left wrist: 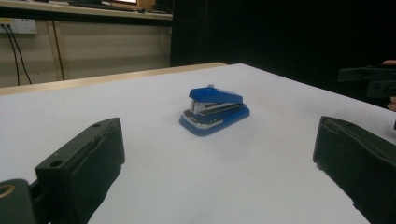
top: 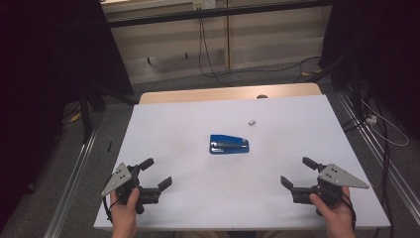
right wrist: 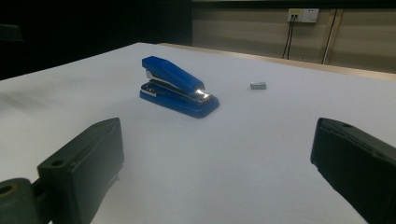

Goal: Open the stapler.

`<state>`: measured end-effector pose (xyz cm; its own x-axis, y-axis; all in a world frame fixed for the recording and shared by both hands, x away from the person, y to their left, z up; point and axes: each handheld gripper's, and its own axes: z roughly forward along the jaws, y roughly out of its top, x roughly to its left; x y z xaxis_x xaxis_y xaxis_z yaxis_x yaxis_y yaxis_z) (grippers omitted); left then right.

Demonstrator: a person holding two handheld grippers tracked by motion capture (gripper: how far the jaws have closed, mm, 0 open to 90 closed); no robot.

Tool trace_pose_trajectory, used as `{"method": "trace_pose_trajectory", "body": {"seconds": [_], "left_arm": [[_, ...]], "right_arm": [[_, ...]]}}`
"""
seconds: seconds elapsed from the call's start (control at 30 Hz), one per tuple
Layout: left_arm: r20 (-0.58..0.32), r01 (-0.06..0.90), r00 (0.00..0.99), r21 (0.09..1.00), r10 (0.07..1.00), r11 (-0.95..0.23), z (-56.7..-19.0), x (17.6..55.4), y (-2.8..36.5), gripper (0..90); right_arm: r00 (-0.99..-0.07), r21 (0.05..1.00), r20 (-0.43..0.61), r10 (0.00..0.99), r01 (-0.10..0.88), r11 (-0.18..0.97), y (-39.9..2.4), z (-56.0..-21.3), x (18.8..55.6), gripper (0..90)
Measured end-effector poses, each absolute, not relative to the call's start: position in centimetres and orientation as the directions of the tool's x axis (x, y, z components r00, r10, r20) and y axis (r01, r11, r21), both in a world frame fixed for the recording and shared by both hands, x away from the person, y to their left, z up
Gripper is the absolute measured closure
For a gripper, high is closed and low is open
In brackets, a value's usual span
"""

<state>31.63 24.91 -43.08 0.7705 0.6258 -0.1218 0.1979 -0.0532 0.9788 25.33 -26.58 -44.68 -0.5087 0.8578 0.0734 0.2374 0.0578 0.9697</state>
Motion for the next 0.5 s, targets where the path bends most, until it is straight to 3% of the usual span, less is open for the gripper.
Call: {"method": "trace_pose_trajectory", "body": {"seconds": [0.33,0.5], "left_arm": [[-0.122,0.195,0.777,0.980,0.618,-0.051,-42.92,31.94,24.63,2.1],[-0.129,0.199,0.775,0.979,0.618,-0.044,-42.93,32.26,24.08,1.9]], "right_arm": [[-0.520,0.968,0.102,0.848,0.250,0.037,-26.40,-44.74,25.50,2.1],[-0.517,0.969,0.065,0.853,0.236,0.070,-26.29,-44.54,25.77,2.2]]}}
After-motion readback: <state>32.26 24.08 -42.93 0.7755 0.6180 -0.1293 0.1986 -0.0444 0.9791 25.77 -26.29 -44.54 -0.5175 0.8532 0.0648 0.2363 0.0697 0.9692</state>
